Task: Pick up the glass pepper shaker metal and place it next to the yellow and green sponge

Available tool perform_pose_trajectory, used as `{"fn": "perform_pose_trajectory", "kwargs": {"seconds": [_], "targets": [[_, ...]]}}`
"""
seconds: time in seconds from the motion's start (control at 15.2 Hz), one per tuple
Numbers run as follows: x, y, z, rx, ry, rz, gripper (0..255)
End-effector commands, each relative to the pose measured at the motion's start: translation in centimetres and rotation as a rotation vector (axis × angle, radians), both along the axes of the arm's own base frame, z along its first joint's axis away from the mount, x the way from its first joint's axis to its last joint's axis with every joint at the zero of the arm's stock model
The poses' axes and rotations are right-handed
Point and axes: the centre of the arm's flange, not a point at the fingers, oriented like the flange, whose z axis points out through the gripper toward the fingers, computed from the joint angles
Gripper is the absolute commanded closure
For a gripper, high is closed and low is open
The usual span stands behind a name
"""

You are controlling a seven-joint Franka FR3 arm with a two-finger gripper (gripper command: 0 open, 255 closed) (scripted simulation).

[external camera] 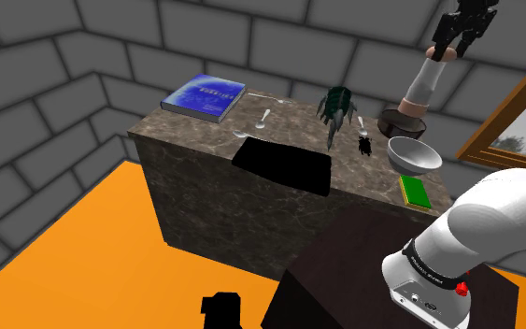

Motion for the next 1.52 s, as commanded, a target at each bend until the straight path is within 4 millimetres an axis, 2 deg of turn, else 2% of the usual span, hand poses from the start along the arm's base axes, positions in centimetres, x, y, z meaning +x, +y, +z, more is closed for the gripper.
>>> {"fn": "perform_pose_trajectory", "kwargs": {"seconds": [0.0,1.06,1.45], "targets": [[-2.8,-0.3,0.1,0.000,0.000,0.001,255],[-24.1,-2.8,0.2,0.000,0.000,0.001,255],[-24.1,-2.8,-3.0,0.000,0.000,0.001,255]]}}
